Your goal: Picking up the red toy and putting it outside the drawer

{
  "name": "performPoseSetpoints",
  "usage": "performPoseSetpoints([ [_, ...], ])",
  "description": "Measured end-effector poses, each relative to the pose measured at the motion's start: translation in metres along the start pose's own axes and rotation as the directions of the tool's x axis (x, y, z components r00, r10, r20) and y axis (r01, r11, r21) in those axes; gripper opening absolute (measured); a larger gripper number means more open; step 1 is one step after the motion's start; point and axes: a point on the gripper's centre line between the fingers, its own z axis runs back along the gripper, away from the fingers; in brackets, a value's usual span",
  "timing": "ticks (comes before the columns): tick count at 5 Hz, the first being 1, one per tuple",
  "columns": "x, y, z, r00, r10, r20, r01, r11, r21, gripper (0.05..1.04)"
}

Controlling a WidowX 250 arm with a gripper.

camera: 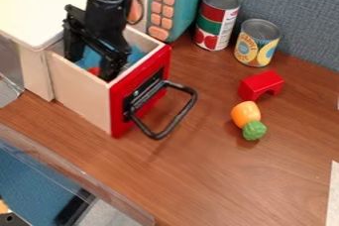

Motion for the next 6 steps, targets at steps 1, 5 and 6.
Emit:
performPoseSetpoints([
  [1, -0.005, 0.005, -0.006, 1.0, 0.007, -0.001, -0.007, 1.0, -0.013, 0.999],
  [5, -0.01, 0.005, -0.002, 0.997, 0.066, 0.05, -0.066, 0.998, -0.012, 0.71],
  [6, -0.004, -0.004, 0.031, 0.993, 0.054, 0.107, -0.055, 0.998, 0.009, 0.71],
])
